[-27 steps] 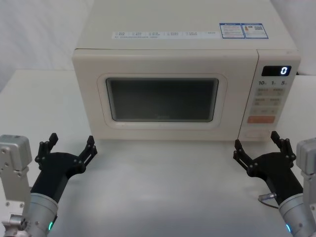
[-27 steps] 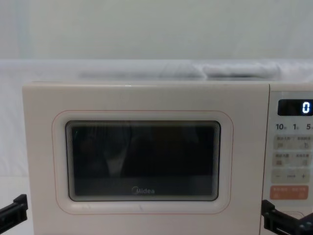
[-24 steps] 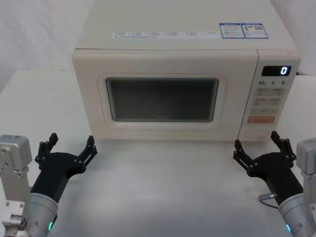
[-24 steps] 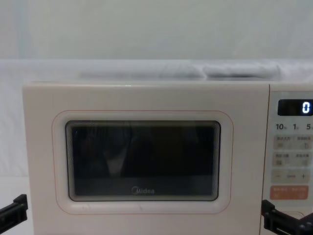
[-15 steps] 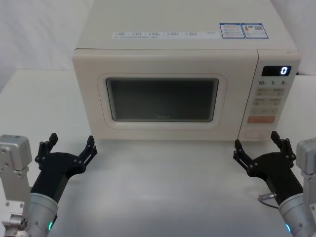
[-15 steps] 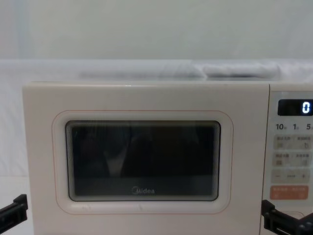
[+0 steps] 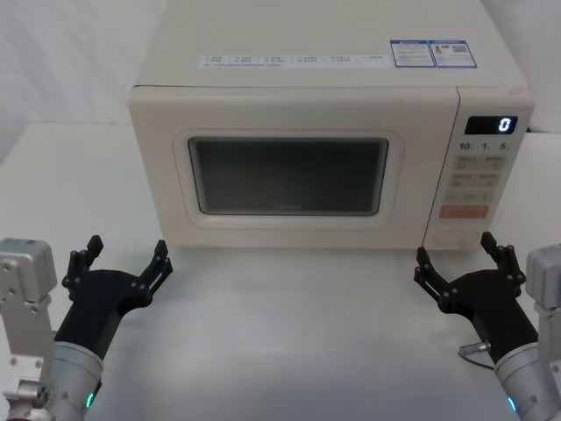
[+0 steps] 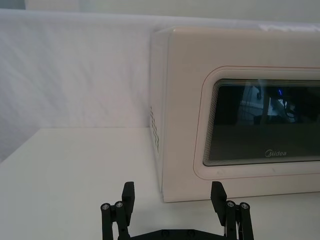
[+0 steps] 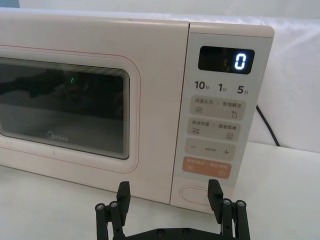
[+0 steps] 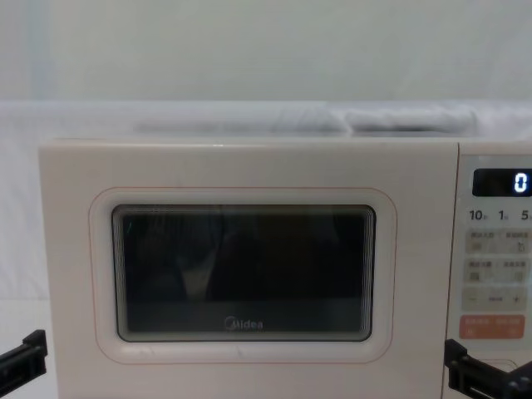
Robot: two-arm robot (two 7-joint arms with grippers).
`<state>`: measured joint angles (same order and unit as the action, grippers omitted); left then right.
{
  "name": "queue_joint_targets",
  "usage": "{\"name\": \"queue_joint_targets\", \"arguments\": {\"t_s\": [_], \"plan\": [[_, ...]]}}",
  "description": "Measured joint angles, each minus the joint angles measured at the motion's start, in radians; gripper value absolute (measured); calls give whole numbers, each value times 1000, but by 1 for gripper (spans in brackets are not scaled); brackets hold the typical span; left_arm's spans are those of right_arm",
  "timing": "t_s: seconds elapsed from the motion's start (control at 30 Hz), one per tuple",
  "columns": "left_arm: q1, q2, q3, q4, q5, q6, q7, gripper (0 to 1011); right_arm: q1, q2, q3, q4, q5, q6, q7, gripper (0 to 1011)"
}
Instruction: Press the button to open the microwave door with one hand; close the microwave door with the other hand.
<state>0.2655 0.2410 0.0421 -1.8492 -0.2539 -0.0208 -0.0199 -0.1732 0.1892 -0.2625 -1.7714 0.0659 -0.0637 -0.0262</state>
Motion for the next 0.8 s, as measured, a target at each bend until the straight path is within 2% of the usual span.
{"name": "queue_joint_targets", "arguments": {"t_s": [0.5,0.63,0.8], "plan": [[0,0,0,0,0,0,0,1001,0,0,0,0,0,0,0,1002],[0,0,0,0,0,0,0,1001,0,0,0,0,0,0,0,960],[0,0,0,0,0,0,0,1001,0,0,0,0,0,0,0,826]]}}
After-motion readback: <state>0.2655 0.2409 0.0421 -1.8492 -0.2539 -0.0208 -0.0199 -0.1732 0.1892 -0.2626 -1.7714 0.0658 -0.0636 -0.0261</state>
